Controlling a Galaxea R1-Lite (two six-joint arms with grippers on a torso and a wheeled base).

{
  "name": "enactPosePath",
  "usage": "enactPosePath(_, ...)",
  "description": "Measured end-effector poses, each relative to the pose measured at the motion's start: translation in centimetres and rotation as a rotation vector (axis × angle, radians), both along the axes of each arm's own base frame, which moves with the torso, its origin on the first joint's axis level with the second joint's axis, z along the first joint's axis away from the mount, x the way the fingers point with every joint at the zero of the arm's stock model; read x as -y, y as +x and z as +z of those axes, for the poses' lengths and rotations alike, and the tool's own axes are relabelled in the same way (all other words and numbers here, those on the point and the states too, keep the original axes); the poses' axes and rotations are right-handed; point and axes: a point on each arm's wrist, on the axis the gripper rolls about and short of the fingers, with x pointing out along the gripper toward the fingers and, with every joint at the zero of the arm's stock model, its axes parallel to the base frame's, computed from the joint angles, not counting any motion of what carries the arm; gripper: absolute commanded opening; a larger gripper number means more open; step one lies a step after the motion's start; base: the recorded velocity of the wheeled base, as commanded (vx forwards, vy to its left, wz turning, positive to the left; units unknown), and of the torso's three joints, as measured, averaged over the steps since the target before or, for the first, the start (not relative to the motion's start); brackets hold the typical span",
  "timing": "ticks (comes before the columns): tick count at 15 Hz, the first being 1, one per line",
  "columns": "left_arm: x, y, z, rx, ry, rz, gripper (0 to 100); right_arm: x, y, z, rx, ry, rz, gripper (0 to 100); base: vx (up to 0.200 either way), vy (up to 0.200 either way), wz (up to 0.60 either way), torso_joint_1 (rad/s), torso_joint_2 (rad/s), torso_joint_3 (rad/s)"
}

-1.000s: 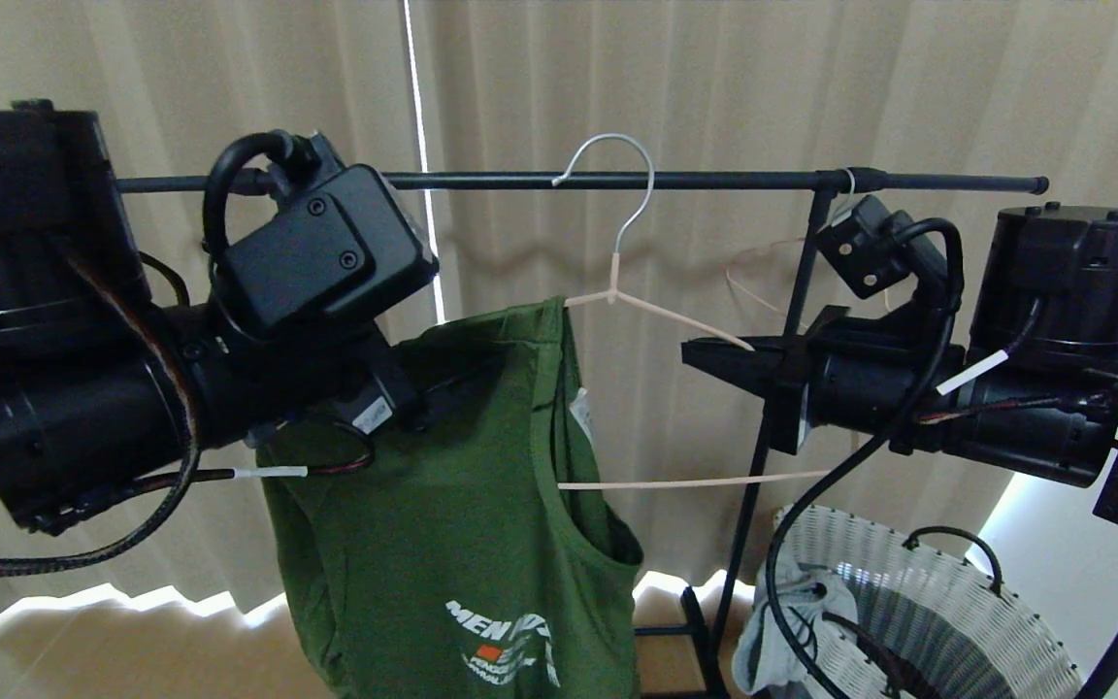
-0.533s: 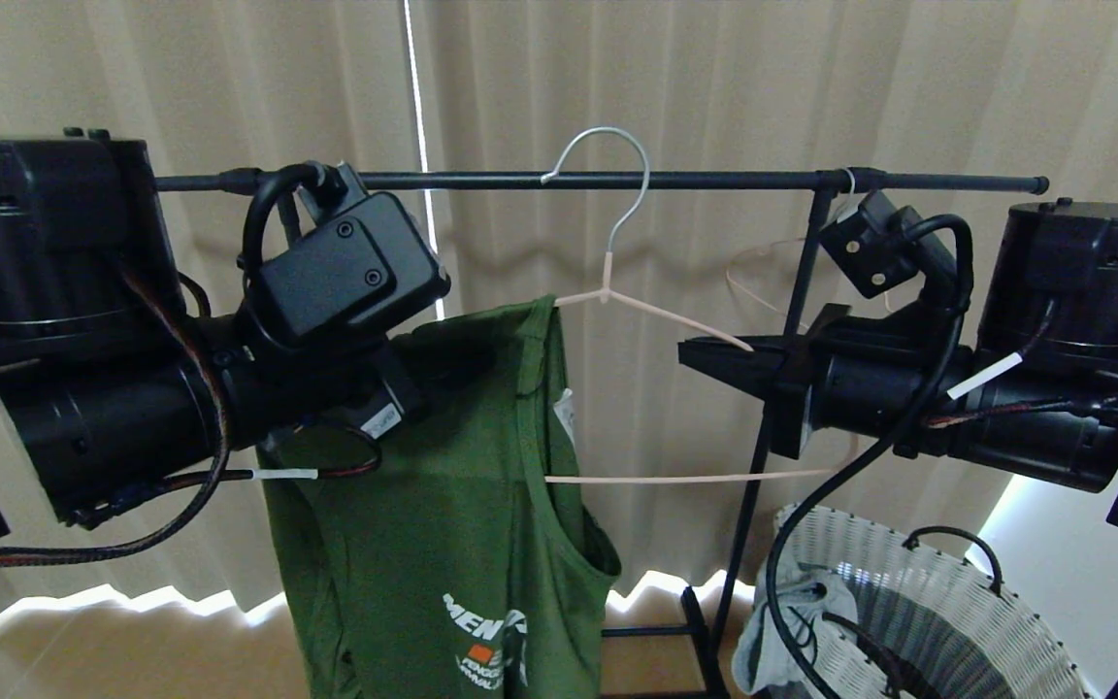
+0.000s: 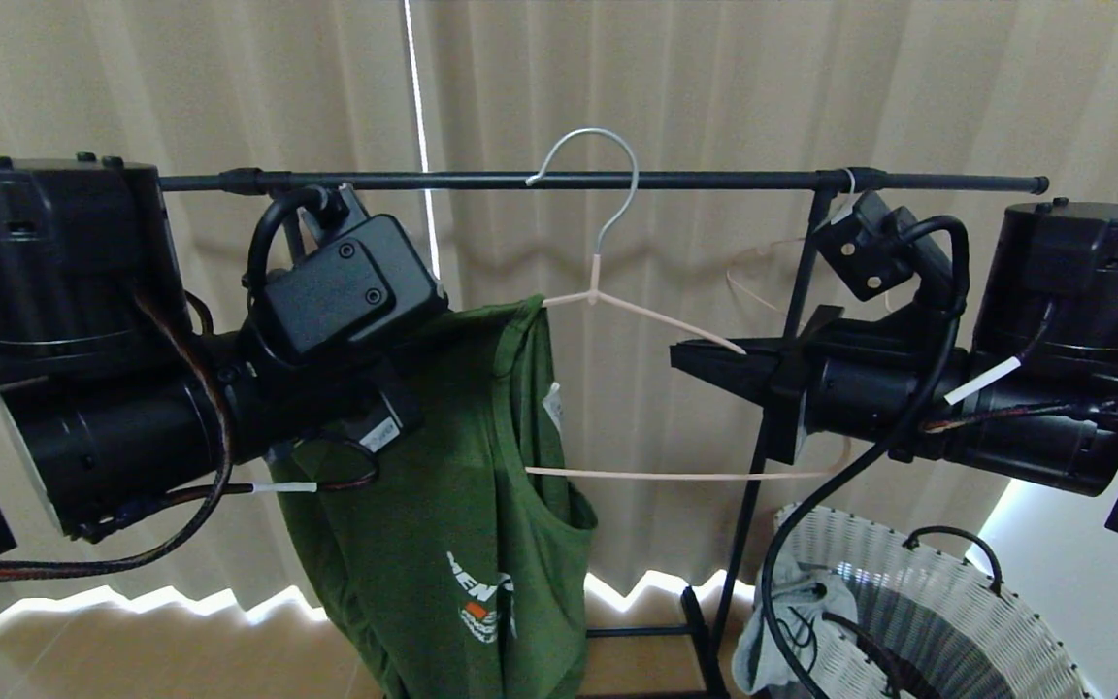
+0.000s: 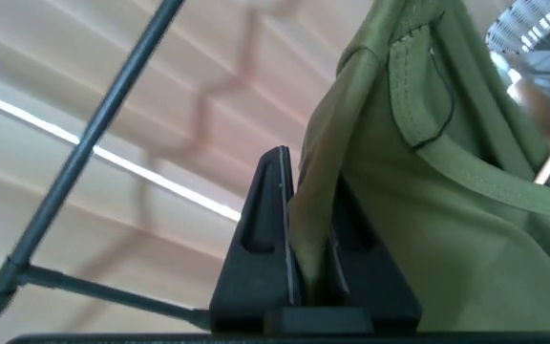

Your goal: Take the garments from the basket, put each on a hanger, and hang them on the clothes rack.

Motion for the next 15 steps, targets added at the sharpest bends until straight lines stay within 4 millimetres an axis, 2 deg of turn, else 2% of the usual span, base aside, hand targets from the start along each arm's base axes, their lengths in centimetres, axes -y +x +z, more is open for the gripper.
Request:
enactPosePath(1, -0.2, 0.1, -0.1, -0.002, 0.000, 0.005, 0, 0.0, 0.0, -0.1, -0.003, -0.001, 0.001, 100, 0.000, 0.000, 0.00, 0.000, 0.00, 0.000)
enactPosePath(5, -0.9, 0.3, -0.3, 0.025, -0.011, 0.063, 0, 0.2, -0.3, -0.2, -0.002, 0.000, -0.003, 100, 0.000, 0.000, 0.00, 0.000, 0.00, 0.000)
enactPosePath(9, -2.9, 1.1, -1.1, 0.034, 0.004, 0.266, 0, 1.2, -1.1, 0.2, 0.047, 0.023, -0.057, 100, 0.000, 0.000, 0.00, 0.000, 0.00, 0.000)
enactPosePath(15, -2.9, 1.2, -0.9, 0.022, -0.206, 0.339, 0, 2.5, -2.9, -3.3, -0.015, -0.067, -0.053, 100, 0.000, 0.000, 0.00, 0.000, 0.00, 0.000)
